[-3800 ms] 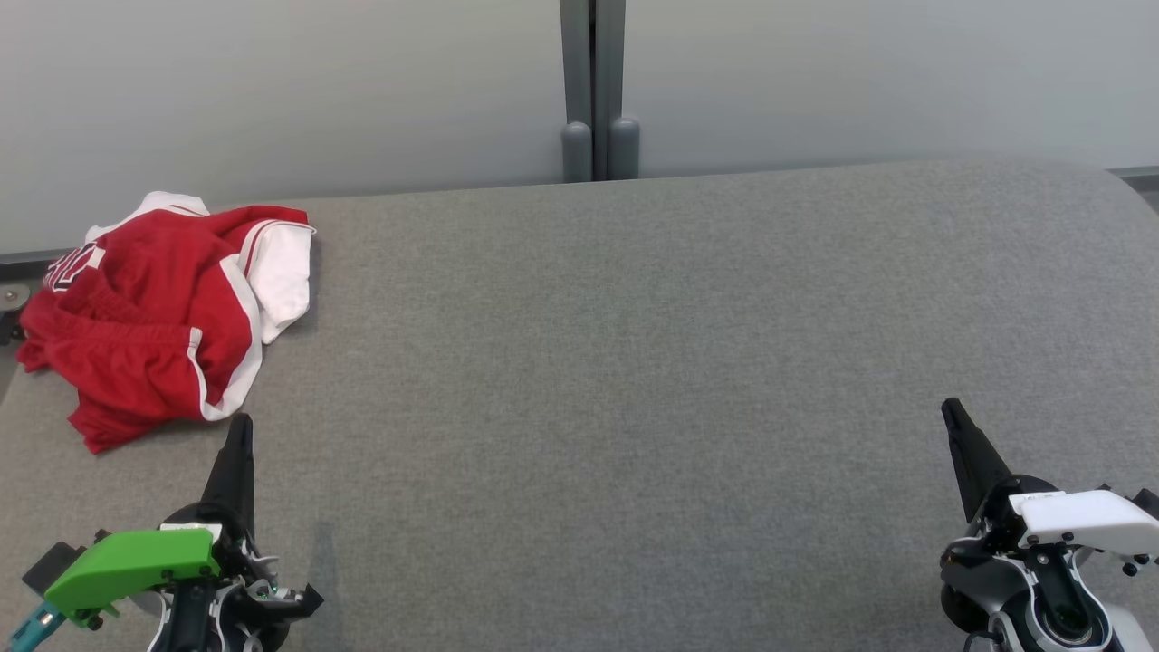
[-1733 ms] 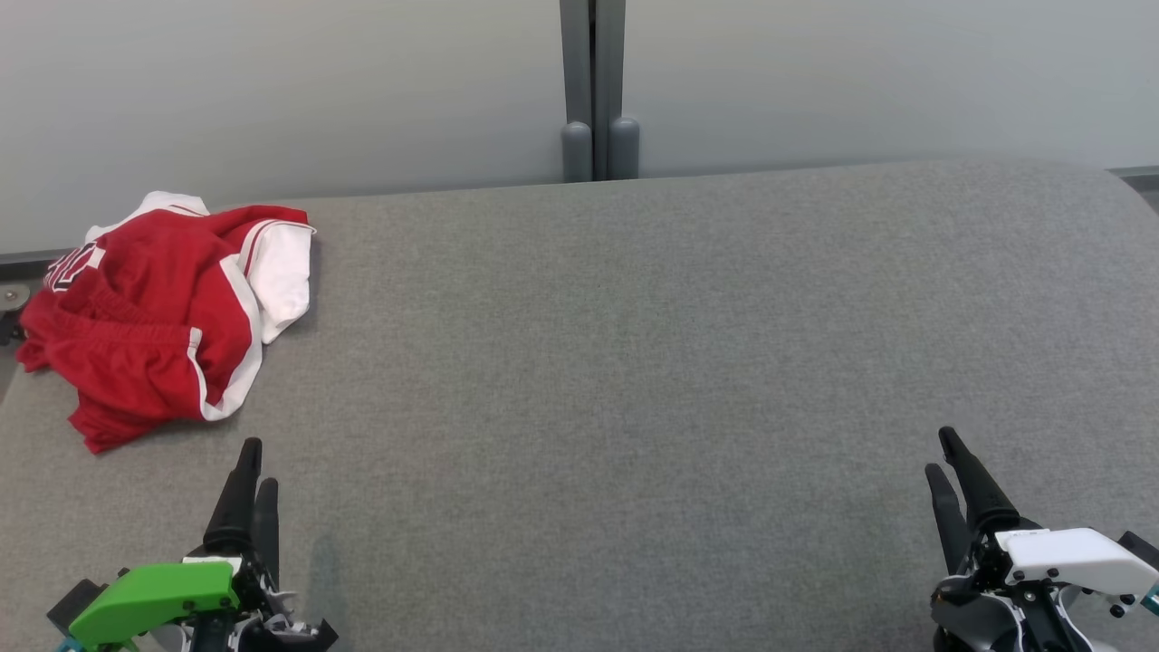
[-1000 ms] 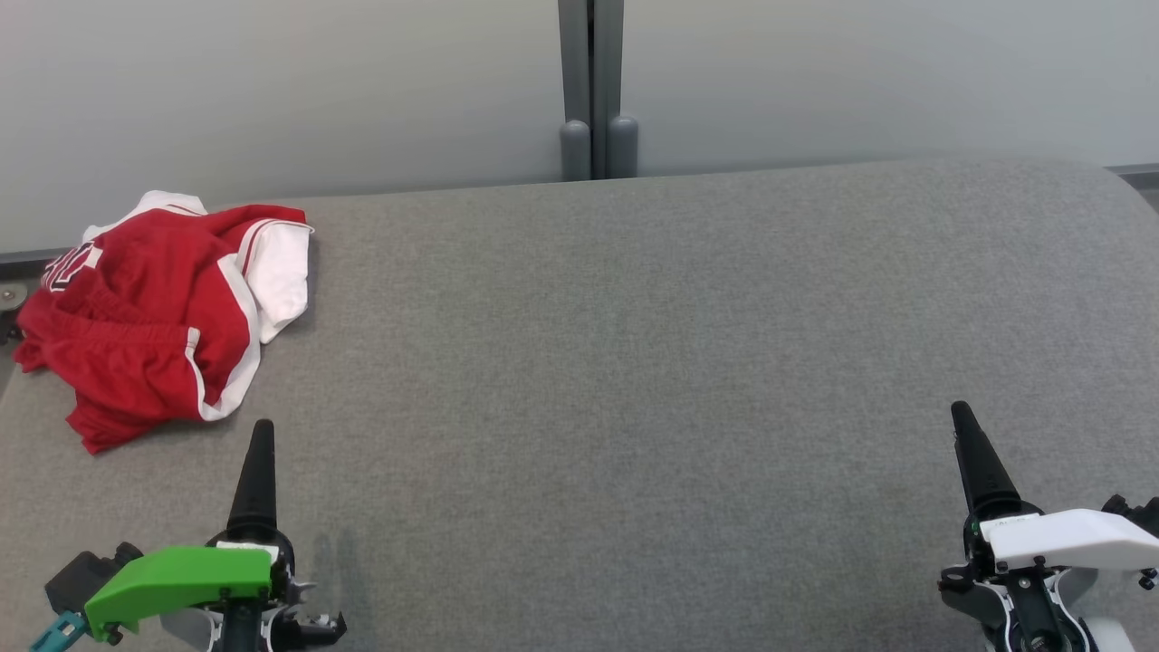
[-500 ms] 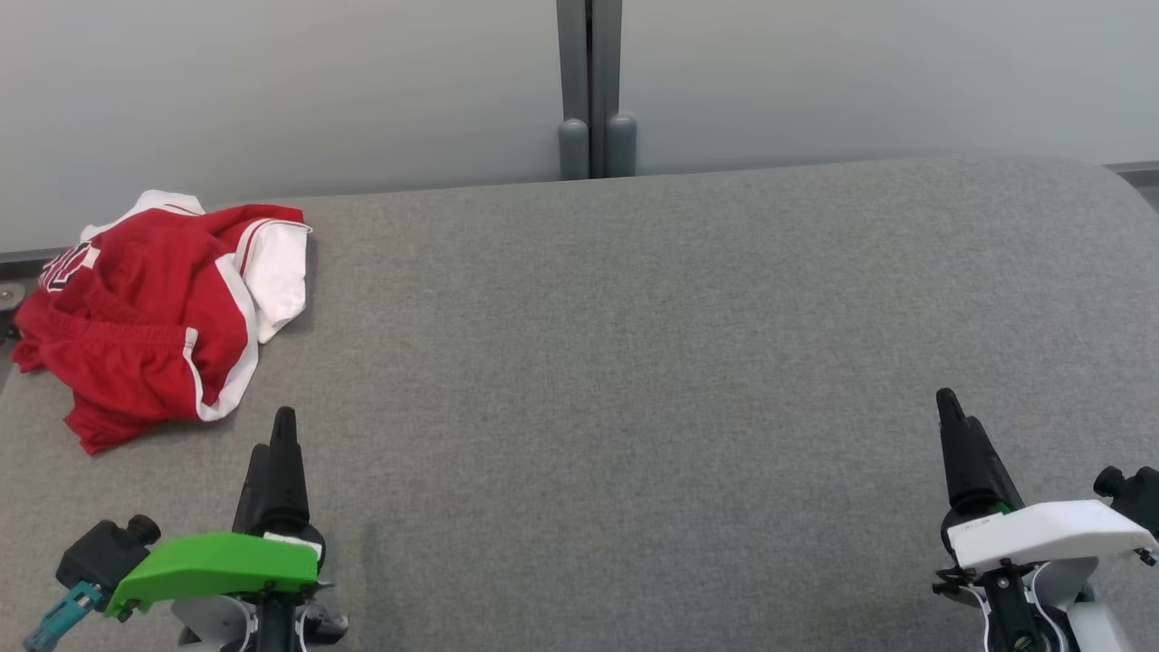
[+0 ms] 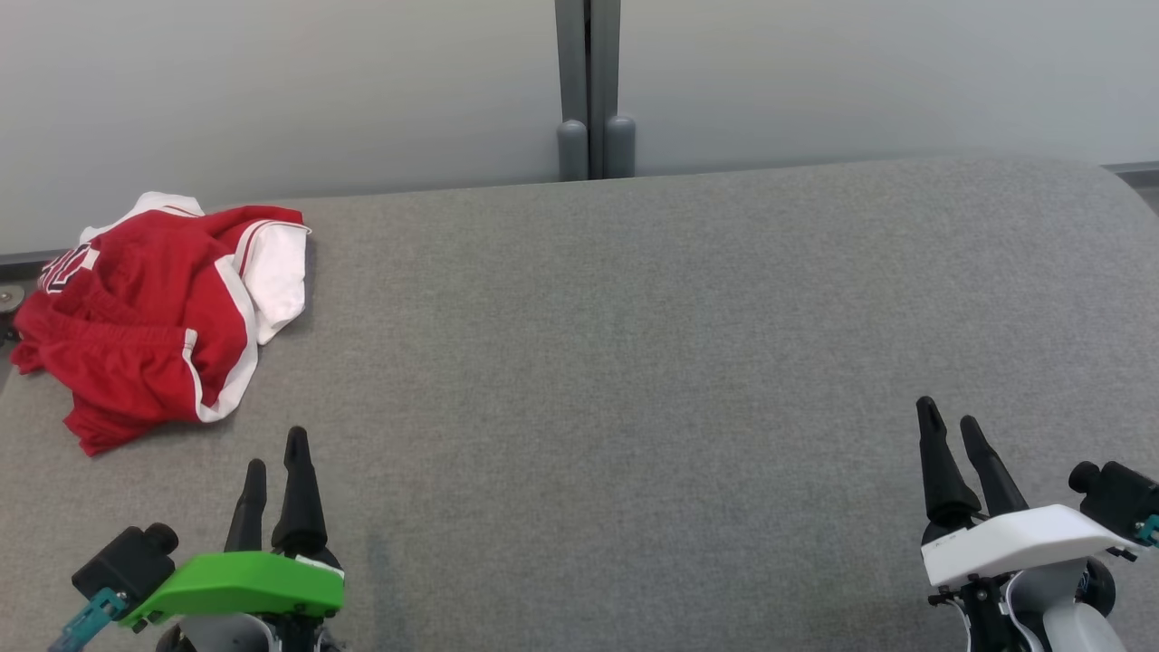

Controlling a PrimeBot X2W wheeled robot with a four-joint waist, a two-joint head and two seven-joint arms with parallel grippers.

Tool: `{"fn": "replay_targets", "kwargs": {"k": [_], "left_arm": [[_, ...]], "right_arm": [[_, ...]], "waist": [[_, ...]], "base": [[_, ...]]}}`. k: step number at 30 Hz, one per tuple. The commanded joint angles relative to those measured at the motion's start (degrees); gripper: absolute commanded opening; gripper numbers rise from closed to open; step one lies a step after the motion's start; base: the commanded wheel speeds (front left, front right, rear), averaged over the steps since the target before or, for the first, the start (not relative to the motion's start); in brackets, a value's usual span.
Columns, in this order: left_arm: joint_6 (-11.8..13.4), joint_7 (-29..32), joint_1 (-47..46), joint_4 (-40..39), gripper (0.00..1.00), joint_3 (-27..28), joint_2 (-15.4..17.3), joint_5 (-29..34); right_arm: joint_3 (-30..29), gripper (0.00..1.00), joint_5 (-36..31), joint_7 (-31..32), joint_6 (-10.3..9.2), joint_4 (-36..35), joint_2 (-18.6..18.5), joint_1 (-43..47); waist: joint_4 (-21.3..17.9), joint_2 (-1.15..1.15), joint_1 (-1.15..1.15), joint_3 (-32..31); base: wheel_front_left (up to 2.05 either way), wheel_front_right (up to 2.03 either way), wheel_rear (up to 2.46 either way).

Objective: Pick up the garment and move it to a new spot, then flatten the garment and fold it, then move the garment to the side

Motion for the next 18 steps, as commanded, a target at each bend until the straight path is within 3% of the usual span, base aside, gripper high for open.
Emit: {"fn": "replay_targets", "kwargs": {"k": [1,18], "left_arm": [[0.3,-0.6,0.0,-0.4,1.0,-0.3,0.4,2.6],[0.8,-3.3,0.8,2.2,1.0,-1.9,0.5,13.2]], "right_arm": [[0.2,1.0,-2.1,-0.6,0.02,-0.6,-0.4,0.1],[1.8,1.0,-14.5,-3.3,0.03,0.6,-0.5,0.6]], "waist": [[0.0,0.0,0.0,0.0],[0.0,0.0,0.0,0.0]], "base": [[0.0,0.0,0.0],[0.0,0.0,0.0]]}}
